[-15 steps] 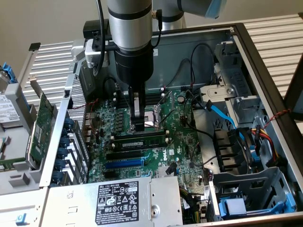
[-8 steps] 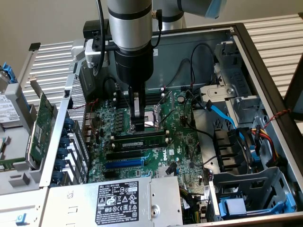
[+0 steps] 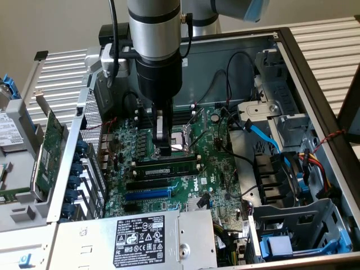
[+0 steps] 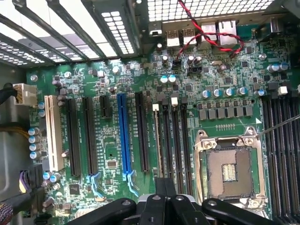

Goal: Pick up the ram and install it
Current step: 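Press down the ram until it locks into place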

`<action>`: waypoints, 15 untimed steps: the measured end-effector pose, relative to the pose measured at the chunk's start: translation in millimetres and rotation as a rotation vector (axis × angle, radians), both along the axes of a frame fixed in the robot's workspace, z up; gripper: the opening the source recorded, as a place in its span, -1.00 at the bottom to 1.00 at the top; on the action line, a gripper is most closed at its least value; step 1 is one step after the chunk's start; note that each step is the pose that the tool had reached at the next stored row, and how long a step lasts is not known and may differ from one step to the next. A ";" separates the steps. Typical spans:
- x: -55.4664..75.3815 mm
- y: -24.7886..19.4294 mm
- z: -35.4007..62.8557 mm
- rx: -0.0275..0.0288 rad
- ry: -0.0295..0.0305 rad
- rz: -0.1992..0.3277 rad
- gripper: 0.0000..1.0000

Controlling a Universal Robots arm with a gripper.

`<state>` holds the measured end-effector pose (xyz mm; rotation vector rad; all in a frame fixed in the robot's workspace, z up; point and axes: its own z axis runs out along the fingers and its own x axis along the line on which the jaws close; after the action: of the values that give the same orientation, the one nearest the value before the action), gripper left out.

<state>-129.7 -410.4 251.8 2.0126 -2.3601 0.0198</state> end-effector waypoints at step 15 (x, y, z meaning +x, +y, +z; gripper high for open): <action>0.0 0.0 -0.2 0.0000 0.0000 -0.253 -0.80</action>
<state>-129.7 -410.4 251.6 1.6977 -2.5943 0.0119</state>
